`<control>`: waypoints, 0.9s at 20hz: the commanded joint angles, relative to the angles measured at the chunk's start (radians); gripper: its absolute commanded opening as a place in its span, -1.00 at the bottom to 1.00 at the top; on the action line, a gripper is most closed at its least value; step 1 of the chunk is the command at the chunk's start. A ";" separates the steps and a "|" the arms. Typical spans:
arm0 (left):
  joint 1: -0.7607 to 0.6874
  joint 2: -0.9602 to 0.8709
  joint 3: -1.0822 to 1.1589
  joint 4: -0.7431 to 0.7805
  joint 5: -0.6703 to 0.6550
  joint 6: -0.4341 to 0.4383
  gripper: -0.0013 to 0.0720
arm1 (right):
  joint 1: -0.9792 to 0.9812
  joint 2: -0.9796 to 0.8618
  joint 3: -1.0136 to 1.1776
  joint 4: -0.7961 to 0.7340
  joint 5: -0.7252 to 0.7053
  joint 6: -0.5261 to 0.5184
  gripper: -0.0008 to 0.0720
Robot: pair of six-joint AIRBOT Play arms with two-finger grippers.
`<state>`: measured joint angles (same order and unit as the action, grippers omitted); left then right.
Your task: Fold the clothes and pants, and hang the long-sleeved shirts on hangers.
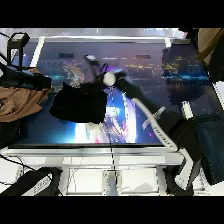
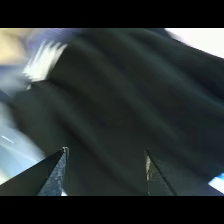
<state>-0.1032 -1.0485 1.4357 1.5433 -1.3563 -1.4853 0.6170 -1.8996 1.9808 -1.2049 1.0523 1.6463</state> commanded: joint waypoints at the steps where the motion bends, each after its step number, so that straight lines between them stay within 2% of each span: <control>1: 0.001 0.002 0.000 0.001 -0.007 0.000 -0.94 | -0.216 0.045 0.007 -0.068 0.356 -0.051 0.56; 3: 0.001 0.002 0.000 0.001 -0.007 0.000 -0.94 | -0.311 0.045 -0.043 0.037 0.395 -0.051 0.92; 5: 0.001 0.002 0.000 0.001 -0.007 0.000 -0.94 | -0.361 0.045 -0.168 0.212 0.324 -0.051 0.92; 7: 0.001 0.002 0.000 0.000 -0.007 -0.006 -0.94 | -0.366 0.042 -0.338 0.417 0.143 -0.059 0.92; 10: 0.001 0.002 0.000 -0.003 -0.007 -0.019 -0.94 | -0.340 0.041 -0.584 0.706 -0.120 -0.163 0.93; 13: 0.001 0.002 0.000 -0.003 -0.007 -0.019 -0.94 | -0.322 0.040 -0.695 0.864 -0.158 -0.258 0.93; 18: 0.001 0.002 0.000 -0.003 -0.008 -0.020 -0.94 | -0.275 0.011 -0.701 0.970 -0.153 -0.275 0.93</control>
<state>-0.1032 -1.0477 1.4357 1.5410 -1.3636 -1.5043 0.3172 -1.8717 1.3075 -0.3515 0.9211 1.4059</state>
